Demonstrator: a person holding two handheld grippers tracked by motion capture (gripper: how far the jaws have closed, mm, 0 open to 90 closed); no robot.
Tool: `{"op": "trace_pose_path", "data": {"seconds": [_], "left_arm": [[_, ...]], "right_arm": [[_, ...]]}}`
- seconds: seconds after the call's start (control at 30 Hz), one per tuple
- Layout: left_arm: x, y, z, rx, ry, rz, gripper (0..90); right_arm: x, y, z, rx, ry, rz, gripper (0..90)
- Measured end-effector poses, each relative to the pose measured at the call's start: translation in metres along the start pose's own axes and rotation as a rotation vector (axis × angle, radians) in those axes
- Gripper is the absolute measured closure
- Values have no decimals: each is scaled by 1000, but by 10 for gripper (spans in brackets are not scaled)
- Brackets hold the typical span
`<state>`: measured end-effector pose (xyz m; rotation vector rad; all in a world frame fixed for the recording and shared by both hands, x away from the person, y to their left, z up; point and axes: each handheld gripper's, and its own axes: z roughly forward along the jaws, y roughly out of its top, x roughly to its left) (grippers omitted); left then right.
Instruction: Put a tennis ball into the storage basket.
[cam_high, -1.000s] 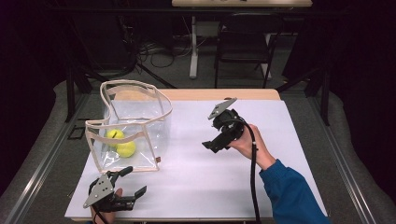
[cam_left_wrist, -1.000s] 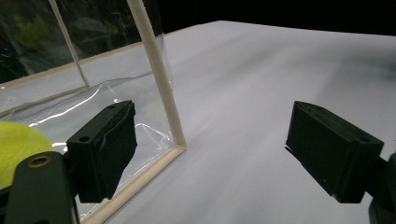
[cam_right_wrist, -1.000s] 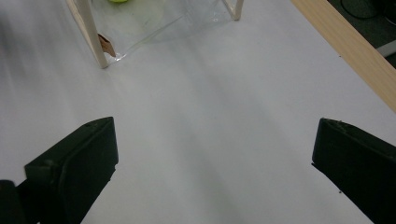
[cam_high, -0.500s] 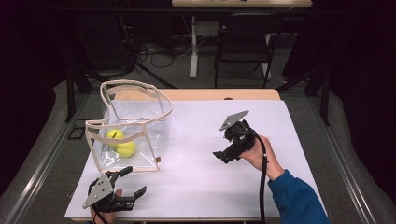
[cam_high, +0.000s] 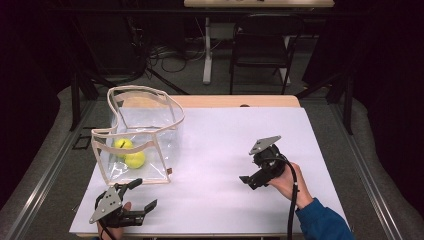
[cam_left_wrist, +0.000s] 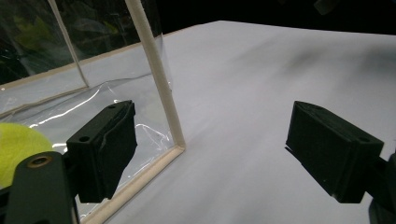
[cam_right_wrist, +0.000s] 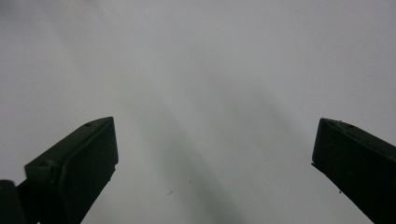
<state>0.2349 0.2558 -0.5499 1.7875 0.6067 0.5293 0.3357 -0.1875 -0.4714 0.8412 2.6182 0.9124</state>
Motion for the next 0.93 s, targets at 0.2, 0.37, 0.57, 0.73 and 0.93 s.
{"op": "trace_pose_path", "data": {"seconds": [0.2, 0.37, 0.57, 0.73, 0.93], "left_arm": [[1, 0, 1, -2, -8, -3, 157], [0, 0, 0, -2, -4, -4, 157], [1, 0, 1, 0, -7, -1, 158], [0, 0, 1, 1, -6, -3, 157], [0, 0, 2, 6, -7, -1, 157]], "right_arm": [[4, -16, 1, 3, 0, 12, 0], [6, -31, 5, 7, 2, 31, 0], [8, -48, 11, 3, 4, 68, 0], [9, -62, 12, -14, -4, 93, 0], [10, -74, 12, -35, -1, 121, 0]]}}
